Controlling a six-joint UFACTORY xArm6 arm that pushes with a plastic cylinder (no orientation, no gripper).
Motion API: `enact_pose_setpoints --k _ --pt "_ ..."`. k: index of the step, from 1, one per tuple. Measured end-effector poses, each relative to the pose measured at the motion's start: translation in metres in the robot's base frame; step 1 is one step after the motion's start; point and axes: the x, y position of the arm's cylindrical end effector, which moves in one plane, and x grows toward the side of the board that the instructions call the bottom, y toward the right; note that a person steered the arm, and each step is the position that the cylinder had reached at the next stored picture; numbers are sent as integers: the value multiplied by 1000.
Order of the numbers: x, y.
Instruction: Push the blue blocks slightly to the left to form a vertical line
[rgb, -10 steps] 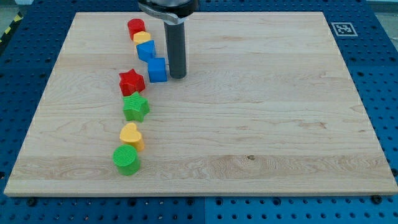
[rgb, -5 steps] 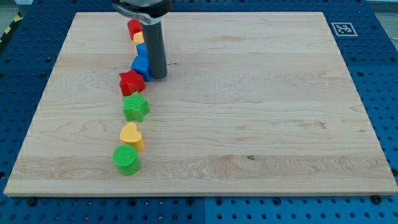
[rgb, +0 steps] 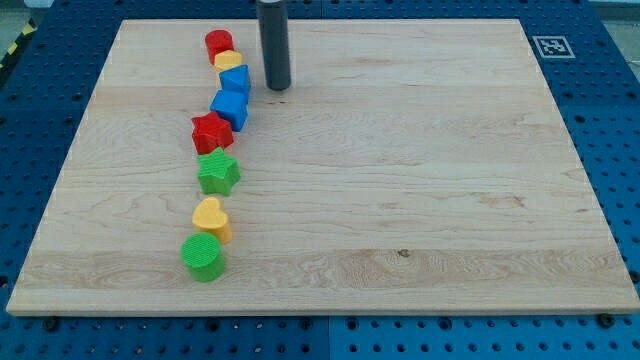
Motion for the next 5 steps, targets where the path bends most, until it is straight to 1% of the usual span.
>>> enact_pose_setpoints --k 3,4,5 --pt "0 -40" --pt "0 -31" --pt "15 5"
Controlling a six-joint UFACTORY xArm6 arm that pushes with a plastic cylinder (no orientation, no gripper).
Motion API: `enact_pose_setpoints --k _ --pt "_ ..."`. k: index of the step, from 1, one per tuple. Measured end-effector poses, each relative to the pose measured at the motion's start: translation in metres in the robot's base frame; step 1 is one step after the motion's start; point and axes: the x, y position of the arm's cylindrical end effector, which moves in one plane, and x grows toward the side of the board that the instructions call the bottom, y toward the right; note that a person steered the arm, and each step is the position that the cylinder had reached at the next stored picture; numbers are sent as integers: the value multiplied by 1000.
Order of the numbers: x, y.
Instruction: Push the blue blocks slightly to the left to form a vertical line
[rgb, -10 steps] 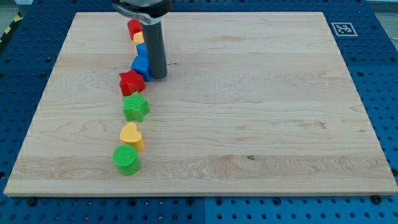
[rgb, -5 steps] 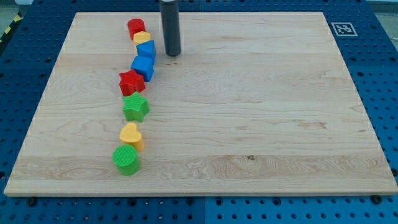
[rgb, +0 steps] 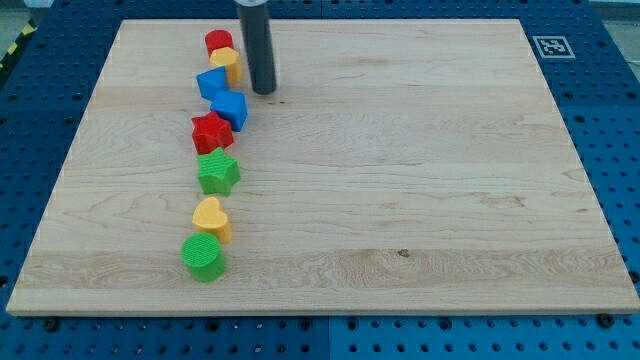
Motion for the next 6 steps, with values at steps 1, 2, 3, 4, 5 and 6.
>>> enact_pose_setpoints --k 1,2,3,4,5,6 --pt "24 1" --pt "31 -9" --pt "31 -11" --pt "33 -19" --pt "33 -27" --pt "34 -31"
